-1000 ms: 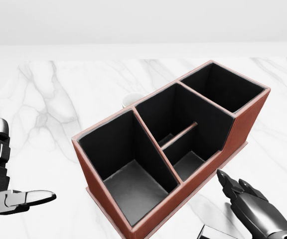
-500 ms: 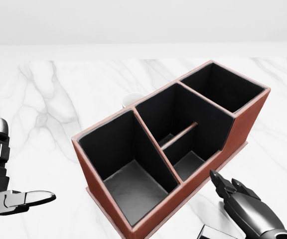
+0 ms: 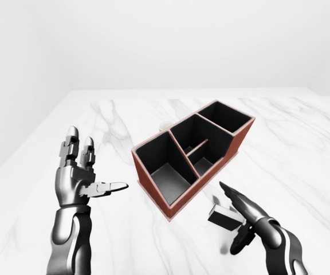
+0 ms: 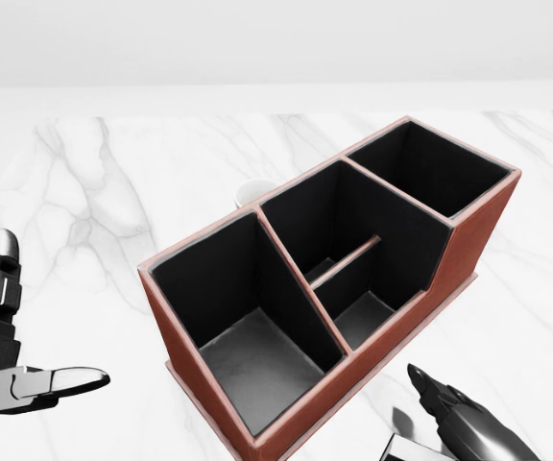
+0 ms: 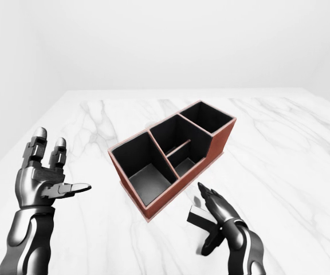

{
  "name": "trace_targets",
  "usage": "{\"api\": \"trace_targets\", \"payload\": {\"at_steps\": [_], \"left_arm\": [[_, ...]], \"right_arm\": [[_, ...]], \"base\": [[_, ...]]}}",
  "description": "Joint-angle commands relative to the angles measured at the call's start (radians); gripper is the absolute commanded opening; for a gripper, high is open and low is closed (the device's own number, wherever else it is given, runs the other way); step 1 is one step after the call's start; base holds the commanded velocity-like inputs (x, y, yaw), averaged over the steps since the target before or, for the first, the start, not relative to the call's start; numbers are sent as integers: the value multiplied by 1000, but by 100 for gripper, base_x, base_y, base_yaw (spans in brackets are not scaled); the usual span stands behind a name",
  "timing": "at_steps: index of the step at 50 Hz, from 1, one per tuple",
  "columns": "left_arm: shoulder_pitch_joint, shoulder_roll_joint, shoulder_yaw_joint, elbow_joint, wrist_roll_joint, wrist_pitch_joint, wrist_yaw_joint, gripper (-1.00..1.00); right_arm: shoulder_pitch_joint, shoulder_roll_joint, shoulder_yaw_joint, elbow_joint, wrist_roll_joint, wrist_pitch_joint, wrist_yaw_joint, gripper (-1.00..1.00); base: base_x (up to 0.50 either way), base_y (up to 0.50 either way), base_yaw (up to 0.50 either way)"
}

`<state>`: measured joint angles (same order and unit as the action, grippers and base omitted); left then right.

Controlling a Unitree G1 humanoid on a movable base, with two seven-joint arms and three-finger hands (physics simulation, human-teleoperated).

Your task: Pick up the book and place it in the left compartment of the caddy.

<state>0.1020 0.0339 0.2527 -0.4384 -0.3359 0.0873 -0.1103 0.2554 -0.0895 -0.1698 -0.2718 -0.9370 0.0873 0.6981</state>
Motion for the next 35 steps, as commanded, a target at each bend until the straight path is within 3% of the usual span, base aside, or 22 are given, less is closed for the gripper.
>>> {"api": "trace_targets", "payload": {"at_steps": [1, 11, 12, 13, 14, 15, 16, 35], "left_arm": [[-2, 0, -4, 7, 5, 0, 2, 100], [-3, 2, 0, 16, -3, 0, -1, 100], [-4, 3, 0, 10, -4, 0, 1, 100], [-4, 3, 1, 10, -5, 0, 1, 100], [-4, 2, 0, 13, -3, 0, 0, 100], [-5, 3, 0, 13, -3, 0, 1, 100], [-6, 2, -1, 16, -2, 0, 0, 100], [-4, -1, -17, 33, 12, 0, -1, 100]], "right_arm": [[45, 1, -32, 12, 26, 0, 0, 100], [38, 9, -32, 35, 9, 0, 0, 100], [36, 7, -32, 42, 10, 0, 0, 91], [34, 7, -31, 40, 11, 0, 0, 4], [34, 8, -29, 37, 9, 0, 0, -14], [34, 7, -28, 38, 10, 0, 0, -84], [34, 7, -28, 37, 11, 0, 0, -100], [48, 16, 4, -5, -11, 0, 0, -100]], "base": [[0, 0, 0], [0, 0, 0], [0, 0, 0], [0, 0, 0], [0, 0, 0], [0, 0, 0], [0, 0, 0], [0, 0, 0]]}}
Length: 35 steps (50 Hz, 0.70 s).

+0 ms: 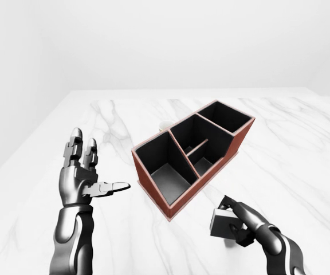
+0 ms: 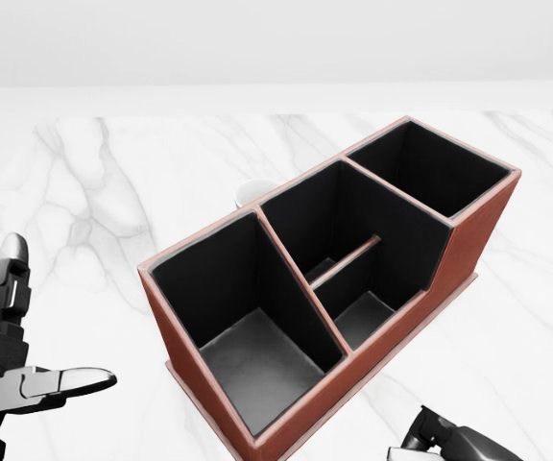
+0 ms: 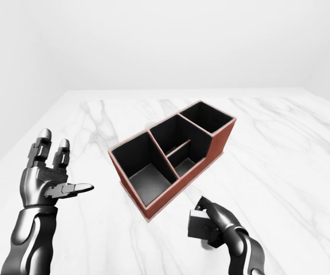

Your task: Pick up the book and place it in the left compartment of the caddy.

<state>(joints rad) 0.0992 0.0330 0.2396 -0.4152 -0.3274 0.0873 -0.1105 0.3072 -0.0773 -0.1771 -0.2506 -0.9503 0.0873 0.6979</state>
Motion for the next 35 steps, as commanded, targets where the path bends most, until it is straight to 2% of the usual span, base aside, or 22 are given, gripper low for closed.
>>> {"api": "trace_targets", "payload": {"at_steps": [1, 8, 13, 26, 35], "left_arm": [[0, 0, -5, 6, 4, 0, 1, 100], [3, 0, -2, -8, 1, 0, 1, 100], [3, -1, -1, -10, 0, 0, 0, 100], [4, -1, -3, -12, -6, 0, -4, 100], [4, -3, -7, -11, -6, 0, -5, 100]], "right_arm": [[-3, 5, 17, -34, -4, 0, 0, -100], [-15, -3, 48, -71, -66, 0, 0, -100], [-50, -9, 68, -172, -171, 0, 0, -100], [-57, 49, 93, -430, -397, 0, 0, -100], [-112, 88, 87, -553, -508, 0, 0, -100]], "base": [[0, 0, 0], [0, 0, 0], [0, 0, 0], [0, 0, 0], [0, 0, 0]]}}
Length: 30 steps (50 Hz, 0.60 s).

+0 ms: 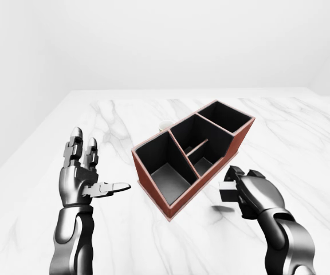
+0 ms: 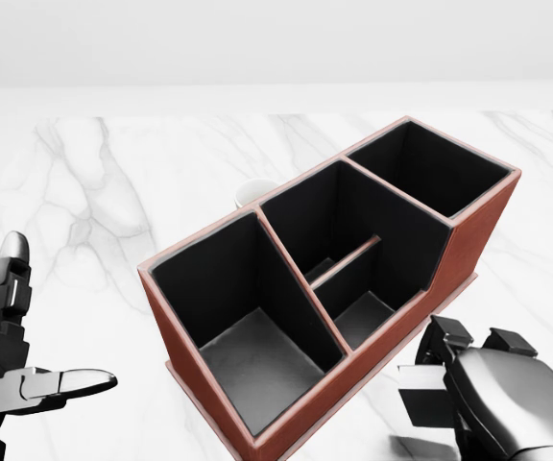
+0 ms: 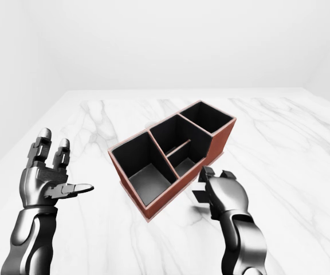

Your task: Pick up the book and place it in the left compartment of the caddy.

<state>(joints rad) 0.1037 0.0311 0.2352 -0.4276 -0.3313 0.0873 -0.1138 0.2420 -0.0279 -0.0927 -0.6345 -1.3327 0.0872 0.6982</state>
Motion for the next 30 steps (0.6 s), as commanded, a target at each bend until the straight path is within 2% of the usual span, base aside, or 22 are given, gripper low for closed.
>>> {"api": "trace_targets", "payload": {"at_steps": [1, 10, 19, 23, 30], "left_arm": [[-1, -1, -3, 3, -2, 0, -3, 100], [2, 0, -1, -10, -4, 0, 1, 100], [-1, 0, -2, 3, -1, 0, -2, 100], [-4, 1, 1, 6, -3, 0, -2, 100], [-1, 0, -3, 1, -1, 0, 0, 100]], "right_arm": [[-50, 41, 1, -175, -133, 0, 0, -100], [-118, 76, 18, -285, -230, 0, 0, -100], [-174, 100, 56, -363, -242, 0, 0, -100], [-188, 120, 101, -402, -215, 0, 0, -100], [-286, 127, 141, -413, -249, 0, 0, -100]], "base": [[0, 0, 0], [0, 0, 0], [0, 0, 0], [0, 0, 0], [0, 0, 0]]}}
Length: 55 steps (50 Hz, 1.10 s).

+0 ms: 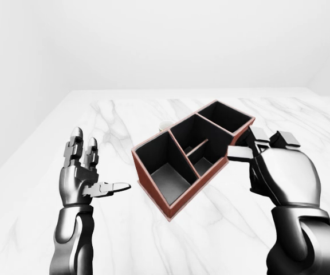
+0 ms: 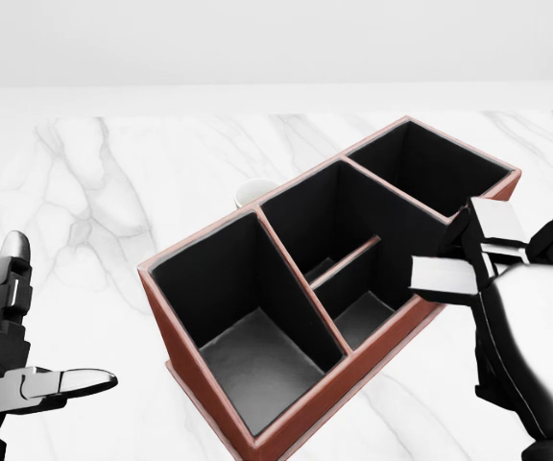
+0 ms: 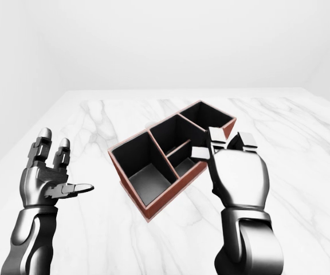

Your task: Pick up the book and place it in the left compartment of the caddy.

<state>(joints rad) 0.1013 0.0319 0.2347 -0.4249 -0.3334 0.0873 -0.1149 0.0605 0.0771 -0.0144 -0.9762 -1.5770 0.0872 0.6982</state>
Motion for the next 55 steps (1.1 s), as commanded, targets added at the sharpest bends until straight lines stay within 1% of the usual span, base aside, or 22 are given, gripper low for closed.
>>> {"api": "trace_targets", "payload": {"at_steps": [1, 9, 19, 21, 24, 27, 31, 33, 35, 40, 47, 53, 55], "left_arm": [[3, -1, -3, -3, 2, 0, 0, 100], [-1, -1, -3, 7, 3, 0, -1, 100], [0, 0, -4, 7, 3, 0, -1, 100], [2, 0, -3, -2, 1, 0, 1, 100], [1, -1, -3, 4, 2, 0, -1, 100], [4, -1, -4, -6, 2, 0, 1, 100], [10, -3, -5, -20, 4, 0, 1, 100], [12, -4, -4, -26, 3, 0, 1, 100], [11, -5, -4, -25, 3, 0, 1, 100], [8, -4, -2, -17, 7, 0, 0, 100], [5, -2, 1, -14, 4, 0, 0, 100], [5, -3, -2, -8, 7, 0, 0, 100], [7, -3, -3, -13, 7, 0, 1, 100]], "right_arm": [[-113, 25, 66, -71, 3, 0, 0, -100], [-135, 10, 33, -71, 36, 0, 0, -100], [-149, -27, 56, -70, 91, 0, 0, -100], [-135, -12, 82, -70, 104, 0, 0, -100], [-127, 35, 111, -70, 98, 0, 0, -100], [-123, 34, 114, -70, 105, 0, 0, -100], [-99, 41, 148, -70, 119, 0, 0, -100], [-82, 69, 167, -70, 119, 0, 0, -100], [-83, 82, 182, -70, 102, 0, 0, -100], [-93, 69, 222, -70, 106, 0, 0, -100], [-112, 25, 212, -70, 153, 0, 0, -100], [-112, 31, 244, -70, 177, 0, 0, -100], [-117, 18, 239, -70, 190, 0, 0, -100]], "base": [[0, 0, 0], [0, 0, 0], [0, 0, 0], [0, 0, 0], [0, 0, 0], [0, 0, 0], [0, 0, 0], [0, 0, 0], [0, 0, 0], [0, 0, 0], [0, 0, 0], [0, 0, 0], [0, 0, 0]]}}
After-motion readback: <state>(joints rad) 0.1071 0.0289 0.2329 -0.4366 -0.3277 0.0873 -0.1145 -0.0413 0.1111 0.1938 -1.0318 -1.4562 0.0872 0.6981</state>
